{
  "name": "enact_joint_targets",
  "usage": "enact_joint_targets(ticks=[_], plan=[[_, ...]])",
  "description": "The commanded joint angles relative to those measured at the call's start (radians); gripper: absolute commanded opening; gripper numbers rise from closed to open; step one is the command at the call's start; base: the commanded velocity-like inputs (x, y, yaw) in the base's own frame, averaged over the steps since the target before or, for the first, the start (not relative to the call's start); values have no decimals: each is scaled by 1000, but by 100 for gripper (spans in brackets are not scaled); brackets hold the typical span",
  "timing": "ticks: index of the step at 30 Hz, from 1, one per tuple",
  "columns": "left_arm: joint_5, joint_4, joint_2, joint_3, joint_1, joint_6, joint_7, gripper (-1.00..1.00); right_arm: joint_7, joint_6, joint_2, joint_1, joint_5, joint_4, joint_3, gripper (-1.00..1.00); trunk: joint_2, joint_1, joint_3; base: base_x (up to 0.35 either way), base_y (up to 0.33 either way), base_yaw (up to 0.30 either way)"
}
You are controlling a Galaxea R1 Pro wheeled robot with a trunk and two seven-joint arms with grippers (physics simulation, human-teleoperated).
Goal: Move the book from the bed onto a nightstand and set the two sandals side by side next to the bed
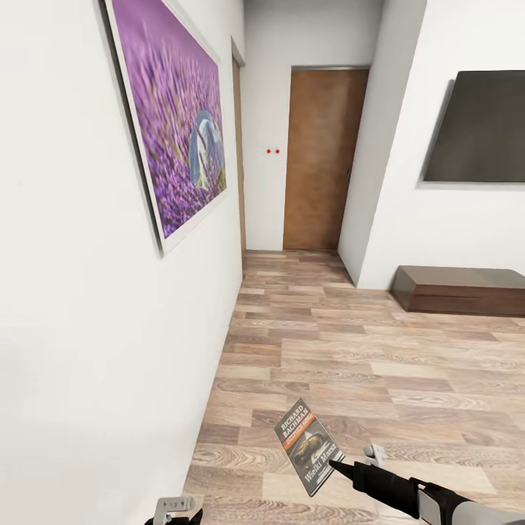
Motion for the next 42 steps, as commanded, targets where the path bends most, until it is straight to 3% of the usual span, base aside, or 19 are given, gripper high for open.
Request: enact_joint_targets(ticks=[1,32,42], plan=[[-6,1,0,8,-1,-3,-4,100,5,2,0,-2,-11,3,8,-100,-2,0,-2,3,6,0],[-6,1,0,8,-1,-3,-4,100,4,2,1,-2,-11,3,7,-100,-2,0,-2,155,0,0],[-6,1,0,8,-1,-2,-4,100,4,2,0,-2,-11,3,8,-100,-2,0,-2,289,0,0]])
